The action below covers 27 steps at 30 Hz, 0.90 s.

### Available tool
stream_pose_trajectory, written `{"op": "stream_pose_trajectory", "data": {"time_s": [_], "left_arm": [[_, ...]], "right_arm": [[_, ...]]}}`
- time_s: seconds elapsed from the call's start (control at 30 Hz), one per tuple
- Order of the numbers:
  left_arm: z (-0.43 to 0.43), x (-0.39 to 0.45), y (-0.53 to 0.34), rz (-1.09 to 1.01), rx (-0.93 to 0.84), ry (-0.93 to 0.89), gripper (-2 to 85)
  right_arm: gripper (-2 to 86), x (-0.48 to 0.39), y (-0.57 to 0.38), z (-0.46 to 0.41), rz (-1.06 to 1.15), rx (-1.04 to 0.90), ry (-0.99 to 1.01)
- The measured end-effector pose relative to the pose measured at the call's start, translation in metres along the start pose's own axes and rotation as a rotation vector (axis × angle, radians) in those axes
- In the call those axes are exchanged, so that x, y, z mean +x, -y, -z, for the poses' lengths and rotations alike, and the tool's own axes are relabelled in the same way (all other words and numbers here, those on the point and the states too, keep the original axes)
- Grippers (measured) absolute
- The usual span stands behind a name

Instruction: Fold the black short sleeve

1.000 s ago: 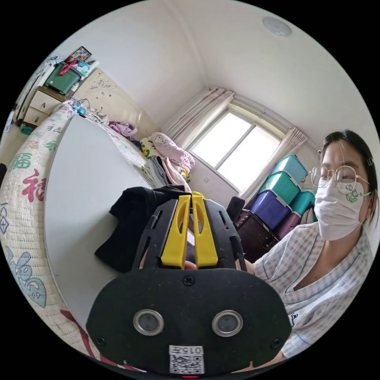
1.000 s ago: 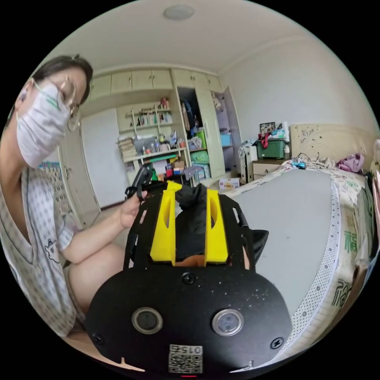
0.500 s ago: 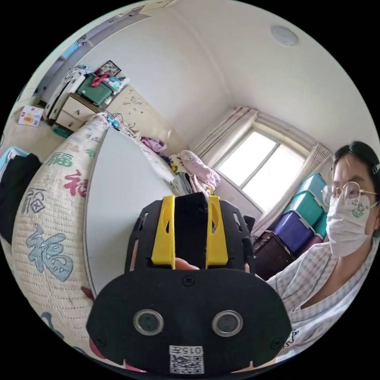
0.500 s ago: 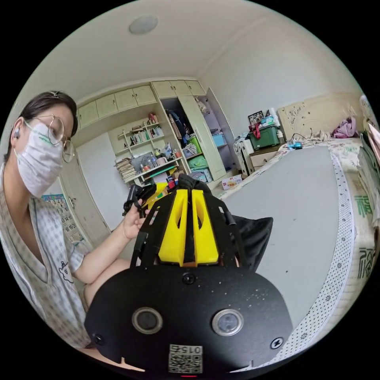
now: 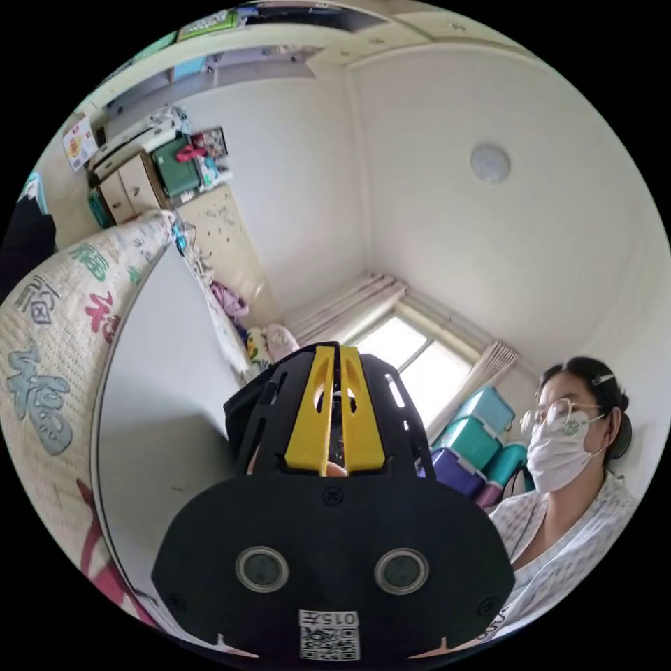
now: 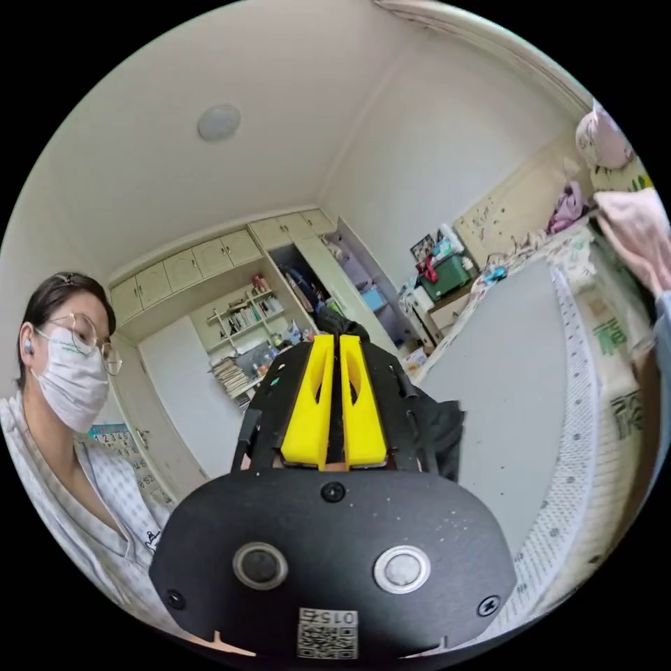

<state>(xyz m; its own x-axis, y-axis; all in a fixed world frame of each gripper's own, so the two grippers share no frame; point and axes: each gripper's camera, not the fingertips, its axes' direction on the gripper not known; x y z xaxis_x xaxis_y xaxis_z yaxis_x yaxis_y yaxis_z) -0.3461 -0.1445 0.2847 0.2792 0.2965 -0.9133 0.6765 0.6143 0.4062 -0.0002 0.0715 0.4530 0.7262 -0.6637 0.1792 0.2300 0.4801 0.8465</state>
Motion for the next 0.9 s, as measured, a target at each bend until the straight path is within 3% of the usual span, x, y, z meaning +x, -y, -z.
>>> {"op": "stream_pose_trajectory", "data": {"time_s": [0.07, 0.17, 0.33, 0.57, 0.77, 0.9], "left_arm": [[0.041, 0.036, 0.001, 0.0, 0.131, -0.043, -0.7], [0.091, 0.09, -0.003, -0.04, 0.158, 0.012, -0.7], [0.141, 0.162, -0.018, -0.142, -0.015, 0.128, -0.7], [0.151, 0.172, -0.022, -0.119, -0.246, 0.281, -0.6], [0.131, 0.16, 0.004, -0.083, -0.289, 0.276, -0.6], [0.1, 0.17, 0.025, -0.104, -0.322, 0.27, -0.6]], "right_arm": [[0.2, -0.049, 0.029, 0.059, 0.092, 0.022, -0.128], [0.2, -0.1, 0.041, 0.122, 0.146, -0.002, -0.287], [0.3, -0.136, 0.006, 0.174, 0.071, -0.082, -0.303], [0.3, -0.107, -0.052, 0.183, -0.204, -0.102, -0.29], [0.2, -0.104, -0.022, 0.149, -0.167, -0.138, -0.314], [0.2, -0.112, -0.002, 0.144, -0.135, -0.065, -0.295]]}}
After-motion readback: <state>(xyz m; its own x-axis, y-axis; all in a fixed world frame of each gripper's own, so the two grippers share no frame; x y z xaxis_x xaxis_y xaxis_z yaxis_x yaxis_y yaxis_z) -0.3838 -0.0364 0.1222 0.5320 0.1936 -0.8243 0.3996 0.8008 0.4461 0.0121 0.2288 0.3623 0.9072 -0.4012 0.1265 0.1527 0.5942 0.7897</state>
